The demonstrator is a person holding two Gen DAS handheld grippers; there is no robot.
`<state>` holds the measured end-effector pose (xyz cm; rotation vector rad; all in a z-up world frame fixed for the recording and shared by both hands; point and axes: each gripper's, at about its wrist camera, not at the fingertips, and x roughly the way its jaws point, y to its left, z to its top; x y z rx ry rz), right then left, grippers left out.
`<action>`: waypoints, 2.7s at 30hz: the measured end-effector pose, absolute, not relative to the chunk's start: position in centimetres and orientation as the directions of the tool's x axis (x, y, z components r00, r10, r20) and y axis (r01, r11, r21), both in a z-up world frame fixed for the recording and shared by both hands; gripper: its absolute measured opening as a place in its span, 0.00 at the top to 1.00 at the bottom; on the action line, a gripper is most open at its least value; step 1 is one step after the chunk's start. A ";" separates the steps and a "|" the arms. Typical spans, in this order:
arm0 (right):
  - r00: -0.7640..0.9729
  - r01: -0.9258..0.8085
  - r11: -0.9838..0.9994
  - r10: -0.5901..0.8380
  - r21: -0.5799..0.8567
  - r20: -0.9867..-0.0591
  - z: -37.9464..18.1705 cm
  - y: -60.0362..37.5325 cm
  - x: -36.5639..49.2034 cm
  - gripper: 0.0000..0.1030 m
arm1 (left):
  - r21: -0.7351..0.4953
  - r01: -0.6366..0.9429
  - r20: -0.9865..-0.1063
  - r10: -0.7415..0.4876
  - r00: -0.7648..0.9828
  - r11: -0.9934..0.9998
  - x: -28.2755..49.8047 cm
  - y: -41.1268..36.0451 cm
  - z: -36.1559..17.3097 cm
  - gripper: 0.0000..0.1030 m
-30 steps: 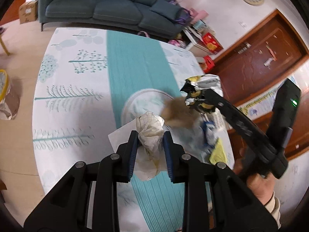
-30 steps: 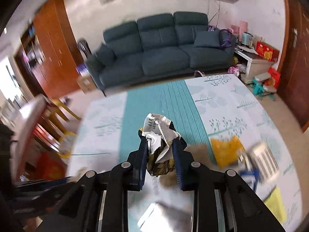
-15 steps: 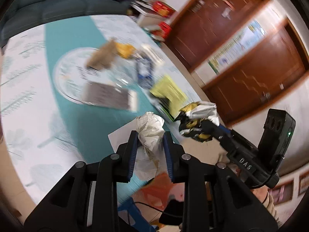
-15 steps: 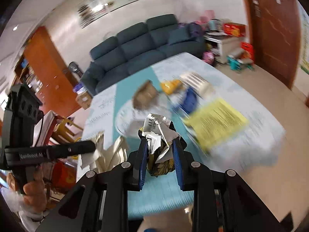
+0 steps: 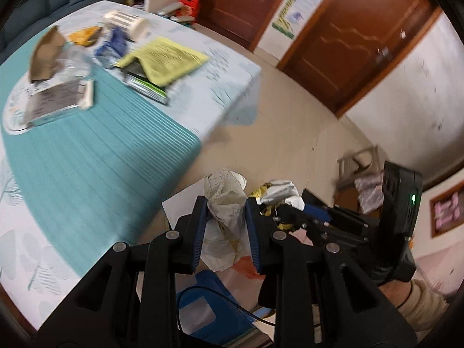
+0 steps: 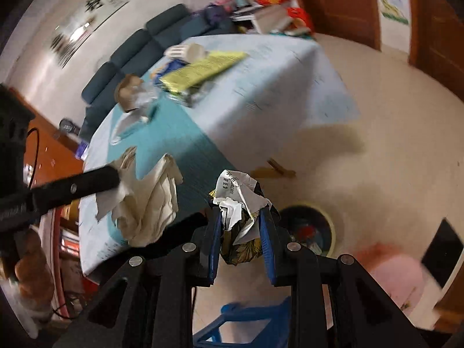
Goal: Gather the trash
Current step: 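Carry the tissue and silver wrapper over the black bin, then open both tools to drop the tissue and wrapper into the bin, then swing both tools back toward the table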
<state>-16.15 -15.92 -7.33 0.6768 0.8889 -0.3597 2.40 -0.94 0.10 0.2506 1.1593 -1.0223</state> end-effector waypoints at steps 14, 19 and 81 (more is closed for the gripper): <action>0.470 0.730 0.525 0.079 0.438 -0.879 -21.9 -21.6 -19.2 0.76 | -0.180 0.822 -0.938 -0.346 0.022 0.540 -1.0 -8.2 -13.5 0.78; 0.426 0.773 0.465 0.126 0.432 -0.896 -27.6 -22.9 -19.2 0.76 | -0.184 0.812 -0.948 -0.318 0.002 0.553 -0.8 -10.1 -19.0 0.77; 0.234 0.818 0.531 0.048 0.223 -0.971 -24.5 -23.4 -18.6 0.60 | -0.188 0.879 -0.964 -0.253 -0.080 0.438 -3.0 -10.8 -16.9 0.52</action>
